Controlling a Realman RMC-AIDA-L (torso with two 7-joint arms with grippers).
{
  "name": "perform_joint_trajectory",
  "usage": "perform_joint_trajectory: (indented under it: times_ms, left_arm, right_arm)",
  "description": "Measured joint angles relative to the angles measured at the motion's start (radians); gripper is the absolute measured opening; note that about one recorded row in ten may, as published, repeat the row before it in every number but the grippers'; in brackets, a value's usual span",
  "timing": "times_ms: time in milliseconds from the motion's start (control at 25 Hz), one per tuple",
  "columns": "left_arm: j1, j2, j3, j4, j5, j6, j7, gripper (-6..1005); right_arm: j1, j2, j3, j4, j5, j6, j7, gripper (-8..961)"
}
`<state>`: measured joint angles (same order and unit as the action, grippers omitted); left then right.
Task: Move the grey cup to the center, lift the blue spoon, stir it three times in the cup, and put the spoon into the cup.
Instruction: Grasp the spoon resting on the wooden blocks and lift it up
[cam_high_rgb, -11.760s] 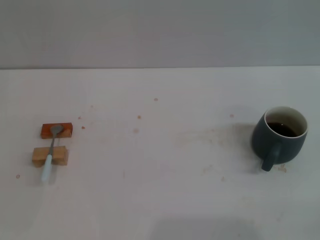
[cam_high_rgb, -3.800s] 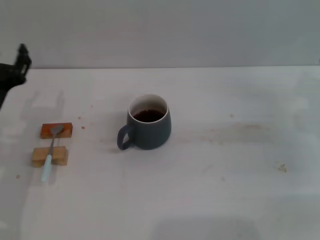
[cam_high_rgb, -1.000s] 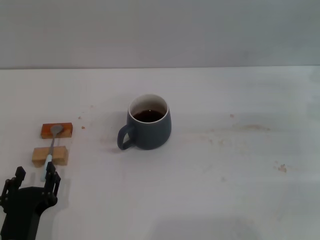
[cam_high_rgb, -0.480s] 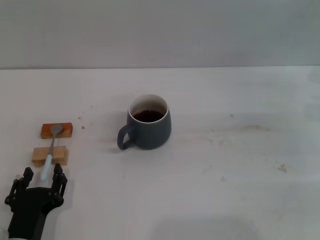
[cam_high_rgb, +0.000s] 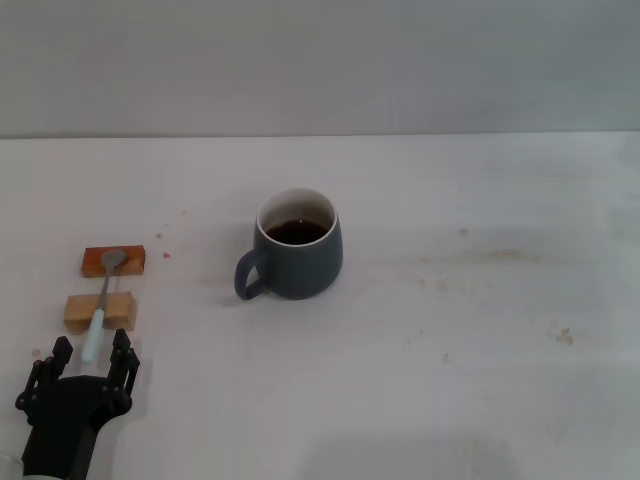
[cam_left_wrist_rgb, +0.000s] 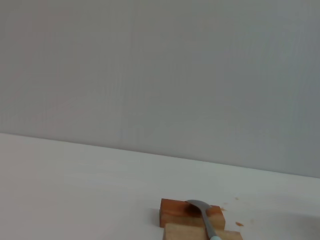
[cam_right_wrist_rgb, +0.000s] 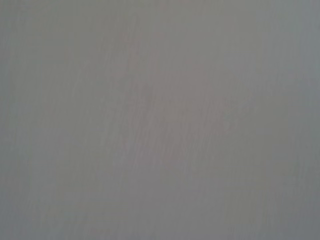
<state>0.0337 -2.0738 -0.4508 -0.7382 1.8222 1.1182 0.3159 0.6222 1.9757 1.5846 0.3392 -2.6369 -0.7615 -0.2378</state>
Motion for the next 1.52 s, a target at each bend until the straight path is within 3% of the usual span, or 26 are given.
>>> perform_joint_trajectory:
  times_ms: [400, 600, 1520]
  left_arm:
    - [-0.011, 0.0, 0.002, 0.002, -0.011, -0.021, 0.0, 660]
    - [-0.014, 0.0, 0.001, 0.005, -0.015, -0.025, 0.0, 533]
    - [-0.025, 0.003, -0.006, -0.004, -0.025, -0.022, 0.012, 491]
  right_arm:
    - [-0.002, 0.0, 0.0, 0.0, 0.0, 0.001, 0.0, 44]
    - [-0.001, 0.0, -0.002, 0.0, 0.0, 0.003, 0.0, 43]
    - [0.002, -0.002, -0.002, 0.0, 0.0, 0.005, 0.0, 44]
